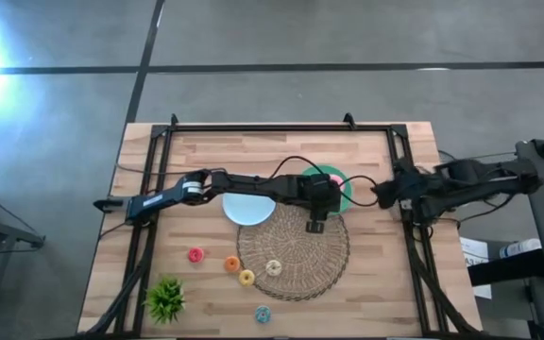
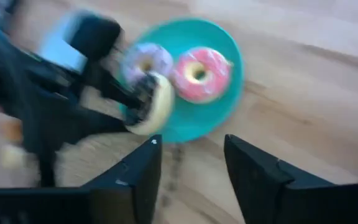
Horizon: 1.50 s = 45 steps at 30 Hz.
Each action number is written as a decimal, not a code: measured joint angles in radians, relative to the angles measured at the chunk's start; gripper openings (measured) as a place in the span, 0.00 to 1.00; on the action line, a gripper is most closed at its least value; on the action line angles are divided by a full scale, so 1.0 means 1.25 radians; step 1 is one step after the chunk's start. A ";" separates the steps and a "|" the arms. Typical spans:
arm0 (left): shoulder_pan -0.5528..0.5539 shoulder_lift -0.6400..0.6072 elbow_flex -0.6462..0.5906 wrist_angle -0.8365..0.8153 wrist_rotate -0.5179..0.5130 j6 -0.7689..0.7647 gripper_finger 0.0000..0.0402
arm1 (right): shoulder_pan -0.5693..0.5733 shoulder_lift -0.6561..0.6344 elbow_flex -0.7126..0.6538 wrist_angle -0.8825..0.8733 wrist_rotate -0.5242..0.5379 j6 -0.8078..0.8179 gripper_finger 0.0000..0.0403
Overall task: Pick & Place donuts
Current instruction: Put the big black donut on the green plate
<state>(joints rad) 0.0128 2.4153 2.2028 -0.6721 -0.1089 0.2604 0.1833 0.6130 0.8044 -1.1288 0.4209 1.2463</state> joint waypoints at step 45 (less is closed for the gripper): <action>0.042 -0.132 -0.320 0.390 0.059 -0.017 0.31 | -0.044 0.035 -0.500 1.004 0.037 0.284 0.14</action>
<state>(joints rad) 0.0653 2.2498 1.8023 -0.1847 -0.0353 0.2393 0.1289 0.6566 0.1791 0.1257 0.4674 1.6007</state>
